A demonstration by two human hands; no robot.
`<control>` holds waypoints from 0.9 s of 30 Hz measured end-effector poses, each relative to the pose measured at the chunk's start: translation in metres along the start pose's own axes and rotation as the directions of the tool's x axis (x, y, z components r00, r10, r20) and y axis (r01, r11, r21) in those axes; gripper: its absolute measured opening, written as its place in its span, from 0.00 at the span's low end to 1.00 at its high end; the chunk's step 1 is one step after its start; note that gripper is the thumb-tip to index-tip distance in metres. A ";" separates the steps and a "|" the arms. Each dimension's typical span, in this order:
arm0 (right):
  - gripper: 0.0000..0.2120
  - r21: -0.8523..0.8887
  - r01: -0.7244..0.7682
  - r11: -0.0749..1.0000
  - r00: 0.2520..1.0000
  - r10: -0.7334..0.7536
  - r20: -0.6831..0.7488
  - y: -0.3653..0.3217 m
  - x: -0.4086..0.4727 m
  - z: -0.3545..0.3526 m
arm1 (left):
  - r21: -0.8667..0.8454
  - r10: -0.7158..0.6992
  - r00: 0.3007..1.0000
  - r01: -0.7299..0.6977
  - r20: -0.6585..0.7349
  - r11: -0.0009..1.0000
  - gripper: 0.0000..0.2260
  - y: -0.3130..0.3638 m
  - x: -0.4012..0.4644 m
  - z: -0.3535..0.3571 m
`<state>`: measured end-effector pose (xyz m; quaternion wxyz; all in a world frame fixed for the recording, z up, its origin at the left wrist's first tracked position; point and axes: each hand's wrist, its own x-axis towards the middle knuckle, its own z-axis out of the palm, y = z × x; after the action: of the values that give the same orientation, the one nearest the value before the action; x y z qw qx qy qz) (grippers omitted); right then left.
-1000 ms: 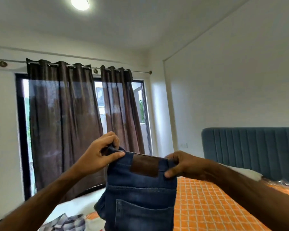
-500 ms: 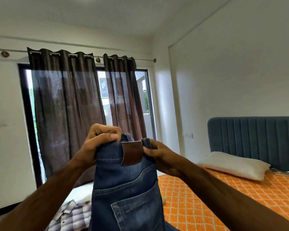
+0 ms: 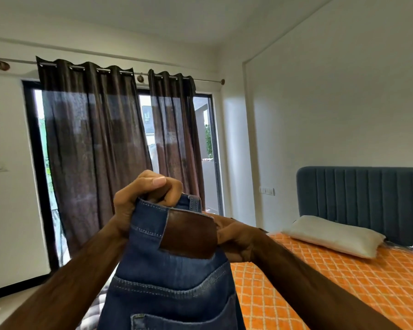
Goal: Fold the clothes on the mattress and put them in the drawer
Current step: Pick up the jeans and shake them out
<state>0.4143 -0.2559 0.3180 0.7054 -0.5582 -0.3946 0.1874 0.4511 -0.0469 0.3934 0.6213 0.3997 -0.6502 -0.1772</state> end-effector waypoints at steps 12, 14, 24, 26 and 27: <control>0.08 -0.810 -0.136 0.570 0.805 -0.413 -0.425 -0.015 -0.013 -0.027 | 0.938 0.016 0.997 0.062 -0.071 0.340 0.18 -0.038 -0.031 -0.096; 0.06 -0.922 -0.221 0.319 0.859 -0.384 -0.339 -0.018 -0.014 -0.025 | 0.980 -0.028 1.000 0.004 0.001 0.199 0.17 -0.037 -0.037 -0.104; 0.07 -0.945 -0.056 -0.323 0.998 -0.055 -0.040 0.001 -0.024 -0.011 | 0.982 0.161 0.986 -0.071 0.042 0.174 0.24 -0.033 -0.034 -0.095; 0.07 -0.948 -0.078 -0.309 0.997 -0.007 -0.080 0.000 -0.021 -0.008 | 0.983 0.142 0.988 -0.080 0.056 0.167 0.24 -0.034 -0.036 -0.096; 0.06 -0.946 -0.127 -0.300 0.992 -0.015 -0.128 -0.005 -0.021 -0.011 | 0.984 0.108 0.991 -0.096 0.080 0.151 0.23 -0.036 -0.037 -0.097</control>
<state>0.4093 -0.2794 0.3147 -0.0244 -0.9240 -0.3262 -0.1981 0.5507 -0.0154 0.3588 0.2274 0.6629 -0.6321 0.3307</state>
